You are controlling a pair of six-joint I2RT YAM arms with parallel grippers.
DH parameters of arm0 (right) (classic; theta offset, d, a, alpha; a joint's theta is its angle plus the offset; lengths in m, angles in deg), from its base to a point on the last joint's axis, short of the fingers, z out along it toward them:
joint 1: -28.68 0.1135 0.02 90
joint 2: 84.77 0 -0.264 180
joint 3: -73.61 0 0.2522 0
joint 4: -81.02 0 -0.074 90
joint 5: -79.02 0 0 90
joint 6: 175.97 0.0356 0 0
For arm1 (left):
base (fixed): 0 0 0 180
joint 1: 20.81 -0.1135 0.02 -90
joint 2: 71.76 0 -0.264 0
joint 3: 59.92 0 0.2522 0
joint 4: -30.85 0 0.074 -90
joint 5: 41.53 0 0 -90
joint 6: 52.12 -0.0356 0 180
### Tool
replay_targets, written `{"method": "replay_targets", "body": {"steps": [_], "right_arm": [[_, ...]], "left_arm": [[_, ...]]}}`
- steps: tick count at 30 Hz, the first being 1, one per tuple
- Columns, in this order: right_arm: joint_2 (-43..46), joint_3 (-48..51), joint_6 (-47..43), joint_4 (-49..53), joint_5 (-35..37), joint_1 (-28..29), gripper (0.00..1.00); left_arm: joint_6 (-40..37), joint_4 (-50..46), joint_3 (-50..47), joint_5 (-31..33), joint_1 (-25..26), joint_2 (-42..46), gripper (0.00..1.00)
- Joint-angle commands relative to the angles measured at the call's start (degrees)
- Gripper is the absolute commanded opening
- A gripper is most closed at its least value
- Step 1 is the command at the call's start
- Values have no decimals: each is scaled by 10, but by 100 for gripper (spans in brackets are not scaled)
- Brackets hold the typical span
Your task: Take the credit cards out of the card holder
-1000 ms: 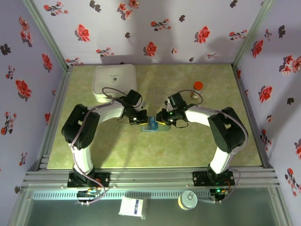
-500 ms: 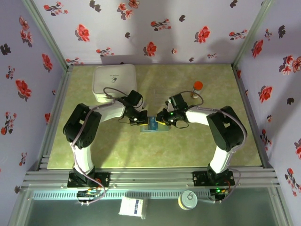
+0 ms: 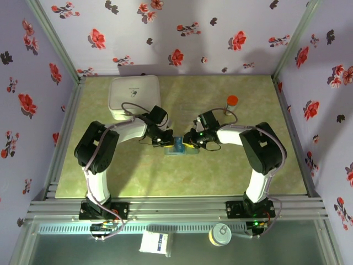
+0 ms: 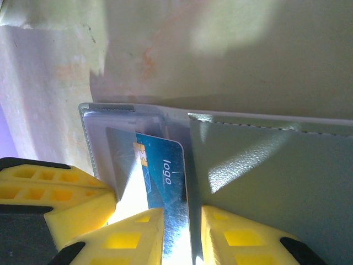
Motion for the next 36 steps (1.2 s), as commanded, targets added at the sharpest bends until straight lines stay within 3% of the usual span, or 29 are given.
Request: {"method": "replay_targets", "body": {"steps": [1,19,25,36], "right_arm": [[-9,4,12,-19,-28,-3,25],[-6,22,35,-71,-53,-3,18],[15,27,13,-37,-27,-11,9],[92,27,-58,77,11,-39,8]], "left_arm": [[-17,-32,8,15,3,-19,0],[-16,-32,8,16,2,-16,0],[-14,-31,6,17,3,-13,0],[10,-11,-2,16,3,8,0]]}}
